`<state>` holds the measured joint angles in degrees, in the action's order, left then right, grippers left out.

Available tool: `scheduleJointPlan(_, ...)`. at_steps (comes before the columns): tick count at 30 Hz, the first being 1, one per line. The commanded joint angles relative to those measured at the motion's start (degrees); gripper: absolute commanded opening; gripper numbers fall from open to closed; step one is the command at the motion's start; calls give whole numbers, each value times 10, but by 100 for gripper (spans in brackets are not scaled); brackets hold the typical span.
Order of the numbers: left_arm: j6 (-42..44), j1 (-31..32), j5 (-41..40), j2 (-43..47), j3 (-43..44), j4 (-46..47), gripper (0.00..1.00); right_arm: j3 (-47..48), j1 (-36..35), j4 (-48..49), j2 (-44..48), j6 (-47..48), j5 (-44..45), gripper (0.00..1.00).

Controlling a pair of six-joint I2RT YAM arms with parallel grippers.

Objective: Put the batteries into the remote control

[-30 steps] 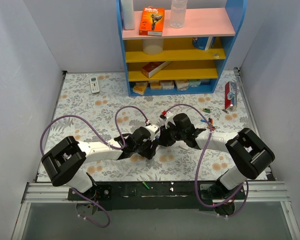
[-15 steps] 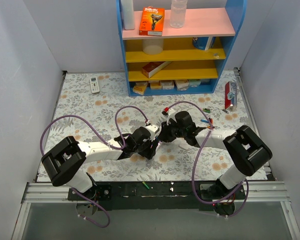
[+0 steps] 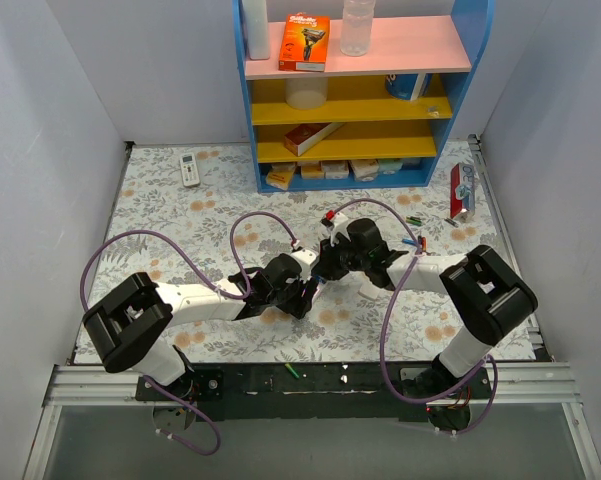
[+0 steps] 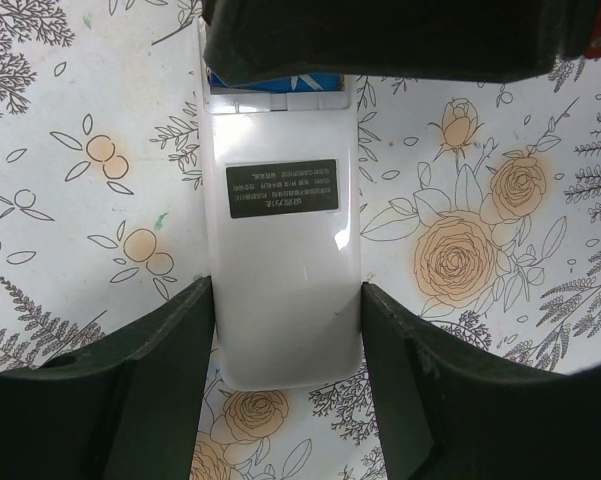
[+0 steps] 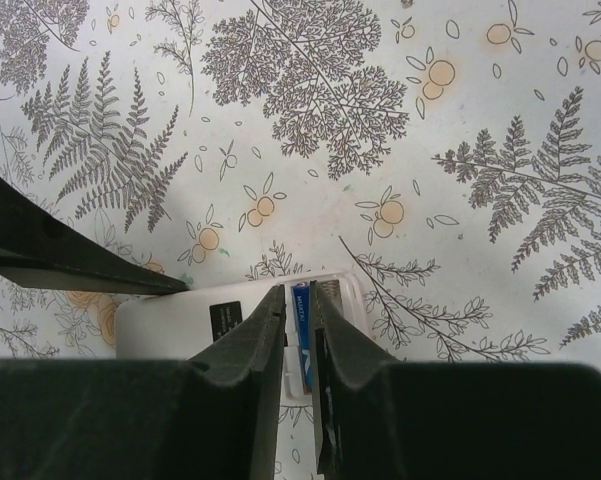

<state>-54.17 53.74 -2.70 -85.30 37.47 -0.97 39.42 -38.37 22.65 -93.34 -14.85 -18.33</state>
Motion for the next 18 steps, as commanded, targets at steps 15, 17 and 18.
scheduleJointPlan(15, 7, -4, 2, 19, -6, 7, 35, 18, 0, 13, -45, 13, -62, 7)
scheduleJointPlan(17, 6, -4, 1, 20, -5, 6, 35, 17, 0, 7, -50, 17, -72, 7)
scheduleJointPlan(18, 6, -4, -2, 20, -5, 6, 35, 16, 0, 2, -51, 18, -84, 7)
